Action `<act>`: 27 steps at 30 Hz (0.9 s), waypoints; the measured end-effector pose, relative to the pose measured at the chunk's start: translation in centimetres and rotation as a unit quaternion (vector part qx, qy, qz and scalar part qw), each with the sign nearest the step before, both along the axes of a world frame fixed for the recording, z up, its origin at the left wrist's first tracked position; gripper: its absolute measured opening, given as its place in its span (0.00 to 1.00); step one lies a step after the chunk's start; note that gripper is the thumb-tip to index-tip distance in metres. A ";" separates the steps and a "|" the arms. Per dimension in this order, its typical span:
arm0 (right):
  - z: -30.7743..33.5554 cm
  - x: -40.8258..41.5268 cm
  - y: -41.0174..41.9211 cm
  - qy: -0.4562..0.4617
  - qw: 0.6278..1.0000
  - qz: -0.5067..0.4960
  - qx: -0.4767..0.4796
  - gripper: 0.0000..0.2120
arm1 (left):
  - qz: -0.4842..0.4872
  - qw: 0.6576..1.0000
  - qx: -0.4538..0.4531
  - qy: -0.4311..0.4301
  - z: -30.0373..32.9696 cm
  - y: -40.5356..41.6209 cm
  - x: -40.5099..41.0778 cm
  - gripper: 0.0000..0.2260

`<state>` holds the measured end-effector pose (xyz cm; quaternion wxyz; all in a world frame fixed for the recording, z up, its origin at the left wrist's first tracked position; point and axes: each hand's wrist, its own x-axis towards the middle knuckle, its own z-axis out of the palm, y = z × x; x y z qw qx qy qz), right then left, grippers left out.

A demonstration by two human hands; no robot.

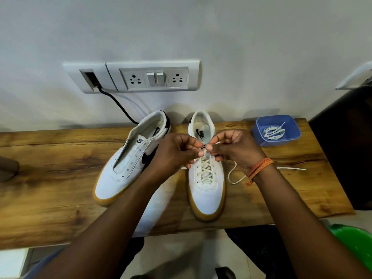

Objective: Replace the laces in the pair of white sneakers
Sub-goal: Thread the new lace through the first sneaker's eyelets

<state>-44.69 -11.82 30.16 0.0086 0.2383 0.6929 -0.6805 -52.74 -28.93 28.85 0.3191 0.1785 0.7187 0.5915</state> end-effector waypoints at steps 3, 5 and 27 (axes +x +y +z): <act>0.1 -0.1 -0.2 -0.002 0.999 -0.015 -0.034 0.06 | -0.011 1.000 0.001 0.020 0.1 0.2 0.0 0.11; 0.1 -0.1 -0.3 -0.006 0.999 -0.017 -0.031 0.06 | -0.026 0.999 0.019 0.005 0.3 0.2 -0.1 0.09; -1.7 0.1 3.0 -0.078 0.983 -0.059 0.154 0.07 | -0.014 0.874 -0.220 0.434 -2.2 2.2 0.6 0.06</act>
